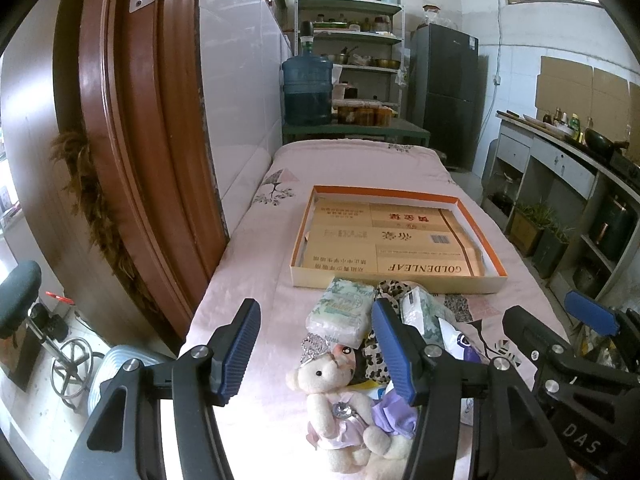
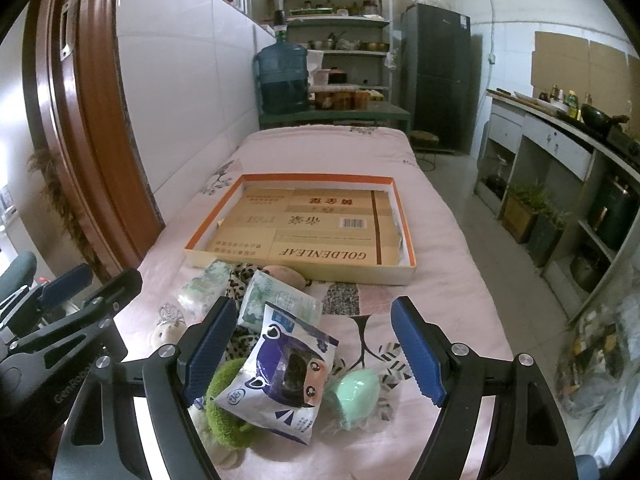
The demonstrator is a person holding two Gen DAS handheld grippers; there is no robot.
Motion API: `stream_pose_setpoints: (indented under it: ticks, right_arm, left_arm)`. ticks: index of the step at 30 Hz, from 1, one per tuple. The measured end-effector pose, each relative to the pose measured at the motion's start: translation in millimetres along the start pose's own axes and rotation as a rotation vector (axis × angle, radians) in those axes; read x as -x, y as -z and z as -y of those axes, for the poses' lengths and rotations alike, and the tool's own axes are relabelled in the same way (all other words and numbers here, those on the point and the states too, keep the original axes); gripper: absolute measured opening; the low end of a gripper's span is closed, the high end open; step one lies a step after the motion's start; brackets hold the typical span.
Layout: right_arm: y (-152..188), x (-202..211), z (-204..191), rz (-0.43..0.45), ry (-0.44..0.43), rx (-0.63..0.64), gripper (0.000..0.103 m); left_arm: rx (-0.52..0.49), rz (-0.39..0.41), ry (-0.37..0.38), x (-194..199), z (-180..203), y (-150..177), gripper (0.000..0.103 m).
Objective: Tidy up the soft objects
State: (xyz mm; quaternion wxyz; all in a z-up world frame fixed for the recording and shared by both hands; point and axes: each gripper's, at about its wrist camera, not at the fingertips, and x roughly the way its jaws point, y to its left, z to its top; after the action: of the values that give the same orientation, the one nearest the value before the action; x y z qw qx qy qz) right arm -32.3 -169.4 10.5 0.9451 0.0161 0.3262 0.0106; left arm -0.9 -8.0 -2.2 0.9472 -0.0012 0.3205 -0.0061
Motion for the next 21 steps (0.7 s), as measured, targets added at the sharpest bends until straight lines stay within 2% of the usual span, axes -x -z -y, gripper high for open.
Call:
stream_pose_setpoints:
  ticks: [21]
  right_arm:
    - [5.1, -3.2, -2.7, -0.012, -0.01, -0.001, 0.081]
  left_arm:
    - [0.002, -0.005, -0.012, -5.5, -0.5, 6.3, 0.058]
